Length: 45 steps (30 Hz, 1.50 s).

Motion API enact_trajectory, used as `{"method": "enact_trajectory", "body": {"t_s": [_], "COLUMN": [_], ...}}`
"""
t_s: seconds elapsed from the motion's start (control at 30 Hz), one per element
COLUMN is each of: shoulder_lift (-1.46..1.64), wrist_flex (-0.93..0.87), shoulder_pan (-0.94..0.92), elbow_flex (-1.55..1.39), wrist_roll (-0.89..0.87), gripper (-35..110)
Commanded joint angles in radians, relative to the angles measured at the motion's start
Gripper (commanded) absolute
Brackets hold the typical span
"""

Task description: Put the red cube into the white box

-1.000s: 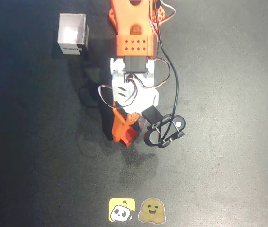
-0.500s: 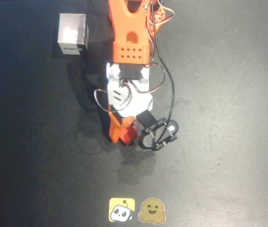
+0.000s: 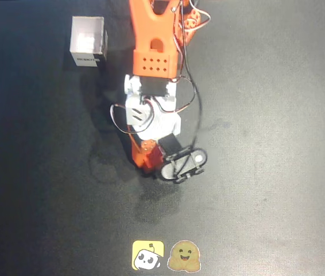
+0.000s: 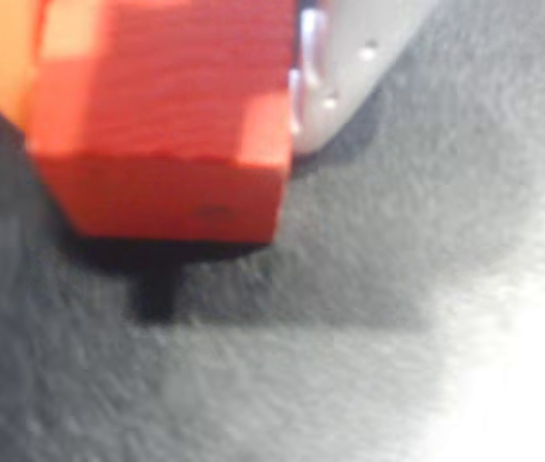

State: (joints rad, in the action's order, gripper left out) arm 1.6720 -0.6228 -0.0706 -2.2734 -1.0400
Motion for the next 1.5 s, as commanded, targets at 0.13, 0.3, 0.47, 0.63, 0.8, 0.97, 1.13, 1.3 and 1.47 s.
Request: {"method": "enact_trajectory", "body": {"t_s": [0.13,0.3,0.47,0.63,0.8,0.97,1.13,1.3,1.47], "shoulder_lift": [0.156,0.293,0.413,0.506,0.541,0.563,0.603,0.607,0.630], "wrist_flex": [-0.132,-0.339,-0.522,-0.675,-0.772,-0.821,-0.893,-0.940,-0.925], "shoulder_pan": [-0.061,-0.287,-0.574,-0.787,-0.910,-1.051,-1.138,-1.187,-1.221], "elbow_flex": [0.055,0.109,0.137,0.143,0.141,0.141,0.115,0.107,0.048], "wrist_roll": [-0.296,-0.393,-0.394,-0.388,-0.396,-0.388,-0.385,-0.400,-0.472], "gripper": [0,0,0,0,0,0,0,0,0]}}
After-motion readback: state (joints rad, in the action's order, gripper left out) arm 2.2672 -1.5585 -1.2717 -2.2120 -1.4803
